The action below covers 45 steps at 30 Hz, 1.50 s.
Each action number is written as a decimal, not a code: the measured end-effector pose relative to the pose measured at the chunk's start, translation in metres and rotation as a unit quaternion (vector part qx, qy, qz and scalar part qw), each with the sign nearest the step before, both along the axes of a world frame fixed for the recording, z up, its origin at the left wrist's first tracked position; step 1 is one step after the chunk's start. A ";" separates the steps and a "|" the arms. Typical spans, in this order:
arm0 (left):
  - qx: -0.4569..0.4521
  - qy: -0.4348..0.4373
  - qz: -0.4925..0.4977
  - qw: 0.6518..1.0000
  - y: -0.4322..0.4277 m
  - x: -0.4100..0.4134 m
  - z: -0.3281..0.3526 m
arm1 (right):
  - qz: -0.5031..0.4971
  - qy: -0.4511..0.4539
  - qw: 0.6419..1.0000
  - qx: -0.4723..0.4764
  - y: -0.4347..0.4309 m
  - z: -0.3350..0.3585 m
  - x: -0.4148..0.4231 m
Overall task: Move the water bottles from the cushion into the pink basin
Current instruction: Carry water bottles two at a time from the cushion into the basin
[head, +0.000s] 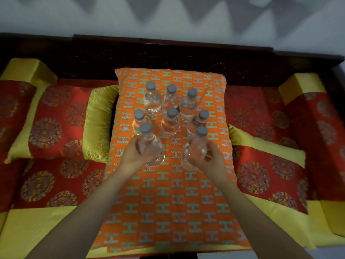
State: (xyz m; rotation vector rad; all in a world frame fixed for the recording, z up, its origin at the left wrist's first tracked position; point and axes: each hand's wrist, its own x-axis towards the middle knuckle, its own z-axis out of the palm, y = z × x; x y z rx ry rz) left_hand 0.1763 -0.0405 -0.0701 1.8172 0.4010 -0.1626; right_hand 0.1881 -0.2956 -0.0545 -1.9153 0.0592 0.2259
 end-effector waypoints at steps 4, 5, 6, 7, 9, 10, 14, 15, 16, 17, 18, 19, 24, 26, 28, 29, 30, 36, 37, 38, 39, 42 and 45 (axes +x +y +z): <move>-0.018 -0.031 -0.002 0.999 0.011 -0.011 0.030 | -0.018 -0.024 0.999 0.015 -0.019 0.032 -0.011; -0.022 -0.040 -0.007 0.999 0.010 -0.012 0.040 | -0.026 -0.032 0.999 0.020 -0.023 0.040 -0.014; -0.027 -0.048 -0.013 0.998 0.010 -0.014 0.048 | -0.037 -0.041 0.998 0.022 -0.028 0.047 -0.017; -0.033 -0.056 -0.019 0.998 0.007 -0.015 0.058 | -0.053 -0.055 0.997 0.026 -0.034 0.055 -0.020; -0.034 -0.066 -0.031 0.997 0.002 -0.016 0.074 | -0.087 -0.072 0.993 0.026 -0.049 0.070 -0.027; -0.031 -0.073 -0.038 0.996 -0.001 -0.015 0.080 | -0.102 -0.078 0.991 0.024 -0.057 0.077 -0.031; -0.019 -0.114 -0.083 0.990 -0.029 -0.012 0.106 | -0.186 -0.112 0.976 0.024 -0.100 0.108 -0.061; -0.015 -0.121 -0.086 0.989 -0.036 -0.011 0.112 | -0.205 -0.113 0.972 0.028 -0.109 0.113 -0.068; -0.017 -0.126 -0.093 0.988 -0.048 -0.010 0.117 | -0.226 -0.115 0.967 0.031 -0.121 0.120 -0.079; -0.023 -0.128 -0.103 0.986 -0.064 -0.011 0.122 | -0.243 -0.119 0.962 0.035 -0.135 0.127 -0.092; -0.028 -0.128 -0.111 0.985 -0.076 -0.010 0.125 | -0.252 -0.120 0.960 0.035 -0.145 0.132 -0.102; -0.033 -0.131 -0.123 0.983 -0.089 -0.010 0.129 | -0.261 -0.120 0.957 0.031 -0.156 0.137 -0.113; -0.060 -0.150 -0.219 0.962 -0.178 -0.028 0.150 | -0.317 -0.108 0.942 0.007 -0.222 0.156 -0.177; -0.074 -0.154 -0.254 0.952 -0.217 -0.043 0.157 | -0.346 -0.104 0.932 0.001 -0.251 0.161 -0.205; -0.083 -0.149 -0.280 0.945 -0.253 -0.060 0.164 | -0.371 -0.097 0.924 -0.007 -0.280 0.162 -0.233; -0.086 -0.145 -0.296 0.940 -0.275 -0.071 0.167 | -0.382 -0.090 0.920 -0.009 -0.299 0.164 -0.250; -0.091 -0.142 -0.312 0.935 -0.295 -0.080 0.168 | -0.389 -0.083 0.917 -0.010 -0.315 0.166 -0.264; -0.092 -0.137 -0.378 0.911 -0.417 -0.134 0.177 | -0.428 -0.077 0.900 -0.015 -0.416 0.183 -0.344; -0.093 -0.138 -0.387 0.907 -0.440 -0.144 0.177 | -0.433 -0.076 0.898 -0.022 -0.436 0.187 -0.357; -0.093 -0.137 -0.393 0.905 -0.457 -0.152 0.176 | -0.437 -0.070 0.897 -0.027 -0.450 0.189 -0.366; -0.097 -0.137 -0.396 0.903 -0.477 -0.160 0.177 | -0.443 -0.069 0.893 -0.031 -0.467 0.193 -0.375; -0.104 -0.137 -0.402 0.899 -0.533 -0.180 0.181 | -0.461 -0.084 0.883 -0.029 -0.513 0.204 -0.398; -0.089 -0.127 -0.422 0.893 -0.584 -0.191 0.185 | -0.471 -0.095 0.877 -0.020 -0.554 0.211 -0.414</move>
